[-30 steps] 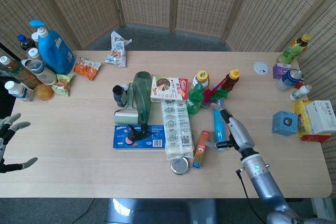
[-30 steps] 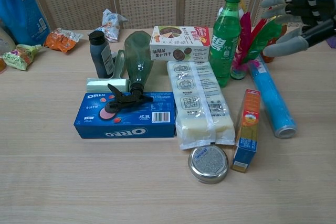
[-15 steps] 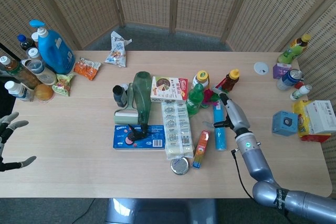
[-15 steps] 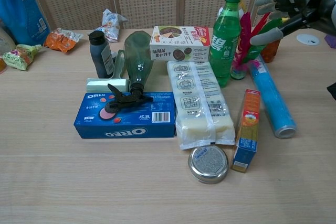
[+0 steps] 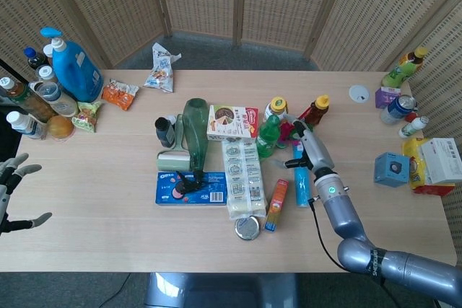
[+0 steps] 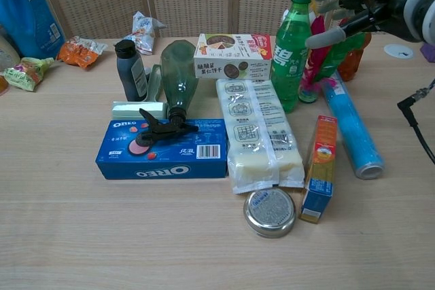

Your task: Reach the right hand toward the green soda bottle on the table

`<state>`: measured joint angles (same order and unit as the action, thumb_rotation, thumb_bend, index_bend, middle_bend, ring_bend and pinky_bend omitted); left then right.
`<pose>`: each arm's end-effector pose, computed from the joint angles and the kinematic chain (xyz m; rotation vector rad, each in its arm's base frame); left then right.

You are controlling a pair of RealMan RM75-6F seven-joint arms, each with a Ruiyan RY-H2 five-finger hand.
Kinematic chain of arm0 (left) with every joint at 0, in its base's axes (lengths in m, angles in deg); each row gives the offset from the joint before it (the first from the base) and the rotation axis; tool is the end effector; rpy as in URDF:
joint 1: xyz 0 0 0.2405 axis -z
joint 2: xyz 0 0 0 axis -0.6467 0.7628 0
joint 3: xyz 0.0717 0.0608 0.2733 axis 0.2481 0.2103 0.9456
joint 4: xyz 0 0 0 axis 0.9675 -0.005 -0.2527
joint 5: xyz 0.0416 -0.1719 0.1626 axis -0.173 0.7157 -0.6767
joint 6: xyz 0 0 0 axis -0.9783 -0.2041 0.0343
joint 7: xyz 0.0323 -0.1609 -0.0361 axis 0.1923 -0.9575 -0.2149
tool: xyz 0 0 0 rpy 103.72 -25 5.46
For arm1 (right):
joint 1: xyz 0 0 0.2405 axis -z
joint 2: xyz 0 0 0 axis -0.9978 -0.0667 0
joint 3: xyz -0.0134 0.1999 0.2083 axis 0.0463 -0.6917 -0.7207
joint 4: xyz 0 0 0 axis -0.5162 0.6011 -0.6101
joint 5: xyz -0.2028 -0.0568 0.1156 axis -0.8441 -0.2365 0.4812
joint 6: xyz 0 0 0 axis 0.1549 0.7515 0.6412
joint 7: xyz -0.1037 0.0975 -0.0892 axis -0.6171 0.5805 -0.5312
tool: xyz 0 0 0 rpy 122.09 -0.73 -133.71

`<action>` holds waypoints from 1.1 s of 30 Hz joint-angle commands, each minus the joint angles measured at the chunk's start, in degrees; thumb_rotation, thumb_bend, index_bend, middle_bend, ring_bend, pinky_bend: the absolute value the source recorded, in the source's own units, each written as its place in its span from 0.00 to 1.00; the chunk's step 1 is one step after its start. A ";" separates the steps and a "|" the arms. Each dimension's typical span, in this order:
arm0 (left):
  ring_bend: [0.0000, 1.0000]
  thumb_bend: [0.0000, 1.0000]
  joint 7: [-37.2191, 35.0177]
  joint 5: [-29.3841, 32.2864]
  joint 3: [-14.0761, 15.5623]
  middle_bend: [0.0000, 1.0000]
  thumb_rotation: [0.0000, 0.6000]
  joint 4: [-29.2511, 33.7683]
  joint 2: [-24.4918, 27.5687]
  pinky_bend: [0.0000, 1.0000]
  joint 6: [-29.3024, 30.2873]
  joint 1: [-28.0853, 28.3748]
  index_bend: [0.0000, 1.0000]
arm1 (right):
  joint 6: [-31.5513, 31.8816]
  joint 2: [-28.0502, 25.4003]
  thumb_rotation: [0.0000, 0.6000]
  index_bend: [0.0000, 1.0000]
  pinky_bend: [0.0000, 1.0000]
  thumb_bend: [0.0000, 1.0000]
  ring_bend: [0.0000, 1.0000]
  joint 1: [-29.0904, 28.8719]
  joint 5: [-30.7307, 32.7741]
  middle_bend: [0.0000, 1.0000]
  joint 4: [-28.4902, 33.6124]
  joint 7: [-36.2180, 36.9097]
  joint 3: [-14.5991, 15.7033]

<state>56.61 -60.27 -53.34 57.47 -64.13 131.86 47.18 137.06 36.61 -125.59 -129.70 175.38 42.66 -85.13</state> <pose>-0.3034 0.2085 0.1984 -1.3146 -1.1889 -0.8981 -0.1573 -0.4155 0.0163 1.2406 -1.7056 1.2692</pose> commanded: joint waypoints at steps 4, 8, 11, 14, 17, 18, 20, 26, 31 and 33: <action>0.00 0.00 0.21 0.38 -0.09 0.00 1.00 -0.06 -0.10 0.00 -0.14 0.08 0.21 | -0.58 1.37 1.00 0.03 0.21 0.00 0.00 -1.67 1.54 0.09 -2.21 -0.37 -0.59; 0.00 0.00 0.36 0.88 -0.21 0.00 1.00 -0.22 -0.20 0.00 -0.39 0.21 0.21 | -1.08 2.05 1.00 0.03 0.21 0.00 0.00 -2.46 2.40 0.09 -3.34 -0.26 -0.90; 0.00 0.00 0.66 1.39 -0.32 0.00 1.00 -0.38 -0.38 0.00 -0.77 0.43 0.21 | -1.24 2.35 1.00 0.03 0.21 0.00 0.00 -2.94 2.58 0.10 -3.57 -0.23 -1.09; 0.00 0.00 0.97 1.78 -0.43 0.00 1.00 -0.45 -0.57 0.00 -1.11 0.66 0.21 | -1.00 2.64 1.00 0.03 0.21 0.00 0.00 -3.48 2.57 0.10 -3.54 -0.45 -1.37; 0.00 0.00 1.17 2.15 -0.50 0.00 1.00 -0.50 -0.68 0.00 -1.34 0.79 0.21 | -0.88 2.87 1.00 0.03 0.21 0.00 0.00 -4.03 2.85 0.11 -3.43 -0.64 -1.70; 0.00 0.00 1.18 2.27 -0.54 0.00 1.00 -0.54 -0.70 0.00 -1.39 0.81 0.21 | -0.84 2.95 1.00 0.03 0.21 0.00 0.00 -4.22 2.94 0.11 -3.43 -0.80 -1.75; 0.00 0.00 1.19 2.54 -0.63 0.00 1.00 -0.62 -0.71 0.00 -1.47 0.87 0.21 | -0.71 3.23 1.00 0.04 0.21 0.00 0.00 -4.67 3.34 0.11 -3.51 -1.12 -1.86; 0.00 0.00 0.89 2.81 -0.74 0.00 1.00 -0.78 -0.61 0.00 -1.59 0.90 0.21 | -0.20 4.39 1.00 0.05 0.21 0.00 0.00 -5.56 4.43 0.14 -4.56 -1.52 -2.00; 0.00 0.00 0.82 2.99 -0.76 0.00 1.00 -0.89 -0.62 0.00 -1.82 0.96 0.21 | 1.34 6.28 1.00 0.14 0.21 0.00 0.02 -5.66 4.15 0.22 -6.32 -0.84 -2.20; 0.00 0.00 0.77 2.99 -0.78 0.00 1.00 -0.88 -0.59 0.00 -1.80 0.96 0.21 | 2.19 6.96 1.00 0.17 0.23 0.00 0.08 -5.60 3.74 0.30 -6.94 -0.71 -2.22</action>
<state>57.38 -57.28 -54.13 56.58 -64.72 130.07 48.14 138.85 43.20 -131.22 -125.71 168.79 41.81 -87.31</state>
